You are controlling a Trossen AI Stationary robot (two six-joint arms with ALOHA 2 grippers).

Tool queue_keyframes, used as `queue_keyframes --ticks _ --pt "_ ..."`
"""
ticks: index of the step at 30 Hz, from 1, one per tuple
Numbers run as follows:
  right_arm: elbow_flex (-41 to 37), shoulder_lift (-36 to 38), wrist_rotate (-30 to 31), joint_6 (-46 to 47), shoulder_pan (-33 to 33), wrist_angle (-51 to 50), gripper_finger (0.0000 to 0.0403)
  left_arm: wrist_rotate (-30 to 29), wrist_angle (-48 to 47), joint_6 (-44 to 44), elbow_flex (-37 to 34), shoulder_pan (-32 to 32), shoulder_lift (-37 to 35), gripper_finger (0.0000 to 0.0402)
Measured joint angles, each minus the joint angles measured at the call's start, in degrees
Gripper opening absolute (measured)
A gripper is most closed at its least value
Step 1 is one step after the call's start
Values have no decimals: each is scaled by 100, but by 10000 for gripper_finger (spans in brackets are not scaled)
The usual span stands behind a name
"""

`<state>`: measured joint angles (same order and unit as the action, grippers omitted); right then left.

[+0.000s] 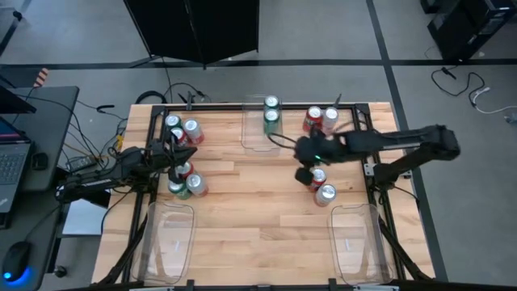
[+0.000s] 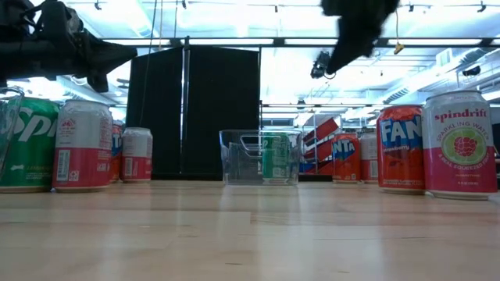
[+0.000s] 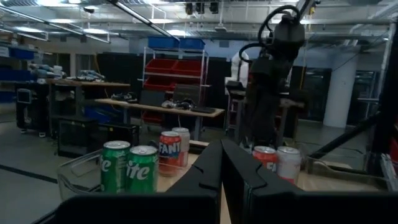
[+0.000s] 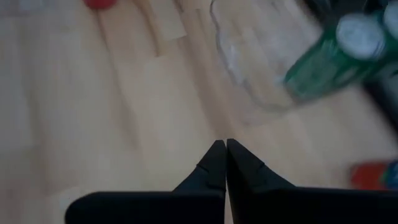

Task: Sort soda cans
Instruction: Put the bottom right pink and white soda can into the bottom right transparent bin

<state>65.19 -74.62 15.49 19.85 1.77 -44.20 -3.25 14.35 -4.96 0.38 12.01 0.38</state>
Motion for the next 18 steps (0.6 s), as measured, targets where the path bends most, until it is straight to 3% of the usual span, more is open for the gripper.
queue_keyframes --ticks 6,10,18 --pt "-184 556 -2 1706 706 -505 6 173 -197 3 0 0 23 11" --pt "-184 611 -58 2678 1098 -1212 31 184 -301 6 0 0 48 11" --pt "-186 439 -563 4164 1698 -2192 146 194 -354 15 0 0 53 11"
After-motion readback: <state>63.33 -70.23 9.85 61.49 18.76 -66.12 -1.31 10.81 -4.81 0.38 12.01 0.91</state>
